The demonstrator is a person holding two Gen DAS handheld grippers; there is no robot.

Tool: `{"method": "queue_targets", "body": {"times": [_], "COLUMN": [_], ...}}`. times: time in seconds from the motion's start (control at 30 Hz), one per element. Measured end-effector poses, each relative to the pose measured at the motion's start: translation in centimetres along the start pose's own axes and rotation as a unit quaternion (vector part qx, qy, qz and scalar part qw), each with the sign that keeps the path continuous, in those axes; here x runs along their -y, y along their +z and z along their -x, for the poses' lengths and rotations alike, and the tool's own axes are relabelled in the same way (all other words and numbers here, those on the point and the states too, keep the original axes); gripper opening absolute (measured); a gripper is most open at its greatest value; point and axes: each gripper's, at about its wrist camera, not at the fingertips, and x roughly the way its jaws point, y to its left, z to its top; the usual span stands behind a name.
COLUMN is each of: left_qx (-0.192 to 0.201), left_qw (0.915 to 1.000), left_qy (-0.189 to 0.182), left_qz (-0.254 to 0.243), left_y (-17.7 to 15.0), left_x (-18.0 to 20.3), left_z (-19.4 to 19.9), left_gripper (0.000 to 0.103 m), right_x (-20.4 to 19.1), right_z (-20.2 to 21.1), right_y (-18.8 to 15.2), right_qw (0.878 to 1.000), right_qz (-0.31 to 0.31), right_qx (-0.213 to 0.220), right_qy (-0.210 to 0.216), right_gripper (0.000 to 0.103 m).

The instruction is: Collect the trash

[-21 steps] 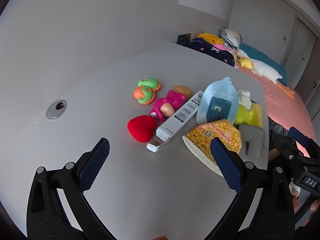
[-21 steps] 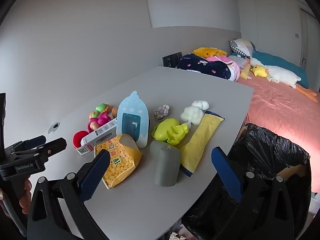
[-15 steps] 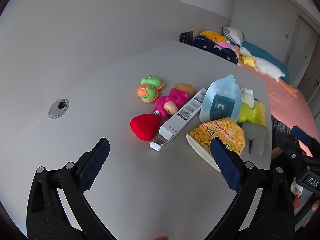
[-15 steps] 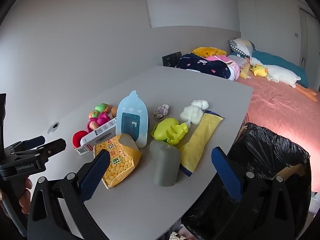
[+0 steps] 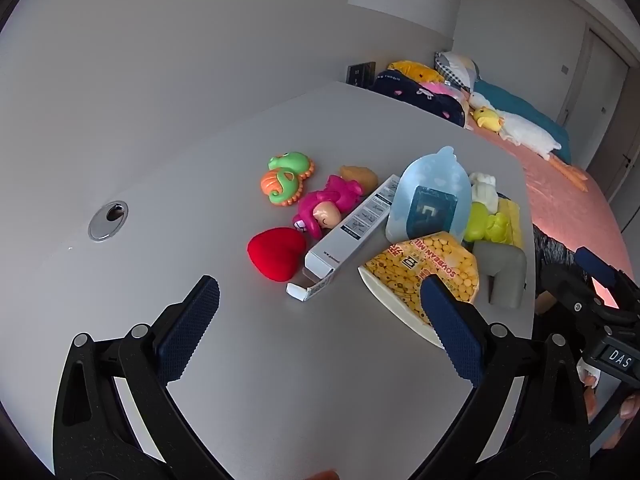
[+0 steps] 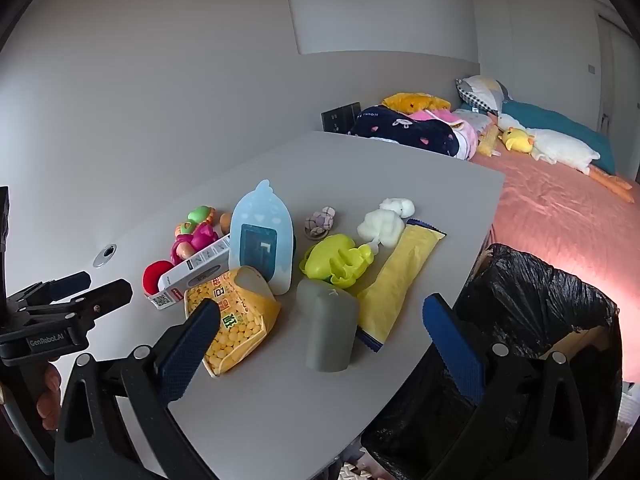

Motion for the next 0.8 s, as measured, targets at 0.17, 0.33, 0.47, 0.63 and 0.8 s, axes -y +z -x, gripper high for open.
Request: {"method": "queue_targets", "body": {"times": [0.17,0.33,0.47,0.63,0.8], "left_qx": [0.002,0.004,0.004,0.007,0.004], "left_qw": [1.0,0.9999,0.9999,0.9999,0.9999], "left_qy": [0.005,0.008,0.01,0.014,0.012], "left_qz": [-0.006,-0.006,-0.003,-0.002,-0.002], "left_y": [0.05,0.08,0.1,0.09,0.2], "left_x": [0.17,0.18,0.14,0.1,-0.09], "left_z": [0.11,0.25,0.34,0.4,0.32], "left_gripper": [0.097,0.097,0.097,0.097,0.097], "right_x": [0.09,0.19,0.29,0.55,0.52], "right_z": [0.09,0.1,0.11,0.12,0.07], "right_y": [-0.05,-0.01,-0.06,-0.08,-0.11], "right_qw": [1.0,1.0,1.0,1.0,1.0], "right_qz": [-0.001,-0.001,-0.003,-0.006,-0.007], "right_qx": [0.0,0.0,0.0,0.0,-0.001], "right_qy": [-0.002,-0.003,-0.004,-0.005,-0.006], "right_gripper": [0.101,0.101,0.101,0.101,0.101]}}
